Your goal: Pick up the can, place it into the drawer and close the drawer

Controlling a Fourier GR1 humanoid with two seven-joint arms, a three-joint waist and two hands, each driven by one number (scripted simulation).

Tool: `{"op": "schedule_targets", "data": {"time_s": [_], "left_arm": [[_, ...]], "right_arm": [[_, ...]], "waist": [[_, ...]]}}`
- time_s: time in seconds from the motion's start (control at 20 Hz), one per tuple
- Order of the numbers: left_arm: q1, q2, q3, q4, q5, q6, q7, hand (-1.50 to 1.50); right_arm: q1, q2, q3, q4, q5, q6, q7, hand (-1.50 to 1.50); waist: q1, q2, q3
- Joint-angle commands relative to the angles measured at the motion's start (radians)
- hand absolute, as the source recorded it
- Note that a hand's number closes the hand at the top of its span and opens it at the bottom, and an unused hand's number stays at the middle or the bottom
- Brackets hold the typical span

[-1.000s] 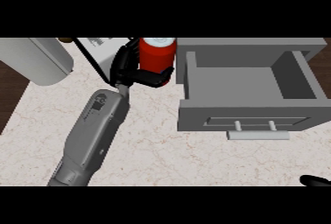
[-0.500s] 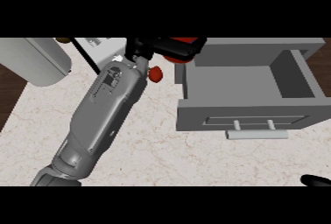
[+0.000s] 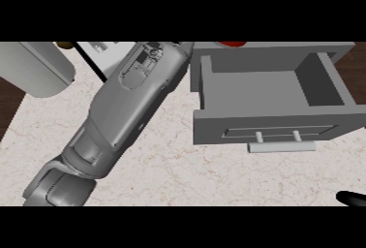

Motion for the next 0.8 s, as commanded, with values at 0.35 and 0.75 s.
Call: {"op": "schedule_targets", "data": {"time_s": [0.35,0.75], "left_arm": [[-0.252,-0.001,-0.091,0.276,0.127,0.073,-0.012,1.5],[-0.282,-0.001,-0.13,0.405,0.178,0.129,-0.099,1.5]], "right_arm": [[-0.039,0.014,0.053,0.017,0.042,-0.012,-0.01,-1.5],[-0.086,-0.028,0.039,0.007,0.012,-0.008,0.048,-1.5]], "waist": [[-0.04,0.011,0.001],[-0.061,0.02,0.002]]}}
